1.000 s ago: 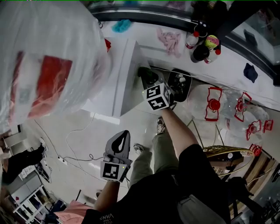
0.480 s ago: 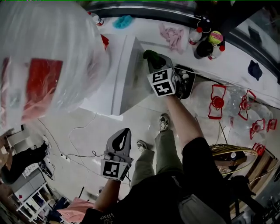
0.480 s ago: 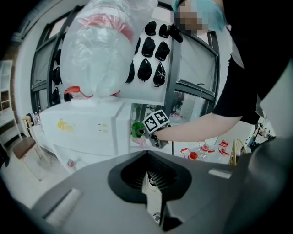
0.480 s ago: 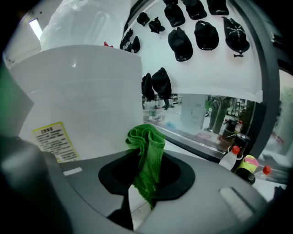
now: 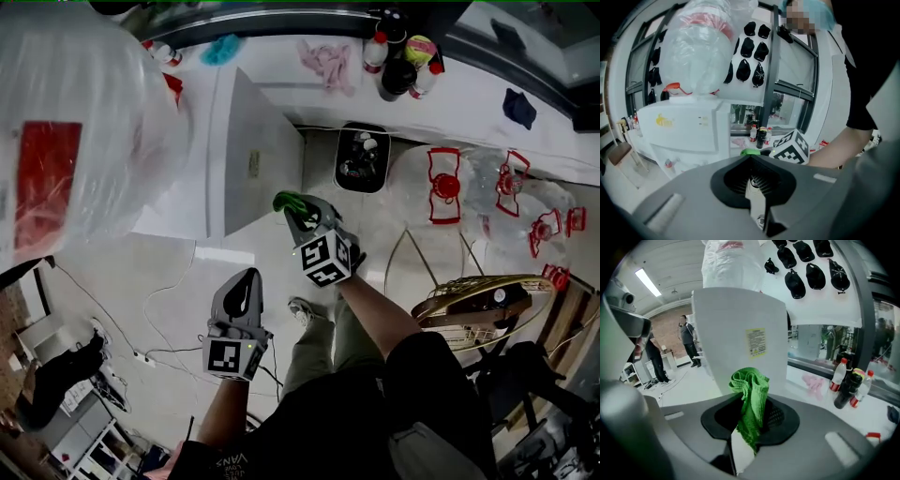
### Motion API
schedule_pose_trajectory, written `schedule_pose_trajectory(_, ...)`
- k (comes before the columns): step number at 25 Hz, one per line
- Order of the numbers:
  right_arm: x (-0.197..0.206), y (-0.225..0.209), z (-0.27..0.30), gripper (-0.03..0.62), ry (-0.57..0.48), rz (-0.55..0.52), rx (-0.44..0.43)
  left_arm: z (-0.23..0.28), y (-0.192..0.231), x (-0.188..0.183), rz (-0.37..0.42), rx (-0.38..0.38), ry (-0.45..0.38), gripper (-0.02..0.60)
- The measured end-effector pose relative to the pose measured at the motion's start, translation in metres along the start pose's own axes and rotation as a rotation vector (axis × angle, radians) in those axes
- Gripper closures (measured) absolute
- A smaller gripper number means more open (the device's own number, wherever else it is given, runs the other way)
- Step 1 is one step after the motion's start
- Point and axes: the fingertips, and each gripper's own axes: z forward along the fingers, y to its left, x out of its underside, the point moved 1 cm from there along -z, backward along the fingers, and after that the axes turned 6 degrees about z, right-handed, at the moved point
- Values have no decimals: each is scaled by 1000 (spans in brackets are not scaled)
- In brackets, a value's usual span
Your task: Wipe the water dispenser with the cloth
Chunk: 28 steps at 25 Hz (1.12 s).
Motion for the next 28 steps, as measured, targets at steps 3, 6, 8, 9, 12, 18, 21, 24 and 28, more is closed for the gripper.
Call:
schedule_pose_trajectory(3,17,31,1,499,29,-36,-52,-2,-1,2,-6,-15,-7,580)
schedule_pose_trajectory(6,25,47,9,499,58,-60,-78,-5,-1,3,3,-22,-3,580)
schedule_pose_trajectory(8,26,48,14,499,65,-62,-81,-7,0,5,-2,-29,-4,580)
schedule_pose_trajectory(9,26,47,18,499,66,-62,-82,-8,1,7,-10,-34,-4,580)
schedule_pose_trajectory(12,24,37,30,499,63,-67,-79,-8,0,8,-27,-42,1,580)
schedule_pose_trajectory(18,-5,-9,61,499,55,-99,-35,-1,-6,4,-43,-39,1,580)
schedule_pose_trajectory(21,-24,-37,79,499,47,-93,-5,3,-5,3,-48,-41,11,580)
schedule_pose_trajectory(24,-45,-68,96,499,34,-89,36,9,-2,1,-54,-41,19,580)
schedule_pose_trajectory(28,-68,-99,116,499,24,-115,82,21,2,2,-57,-37,27,580)
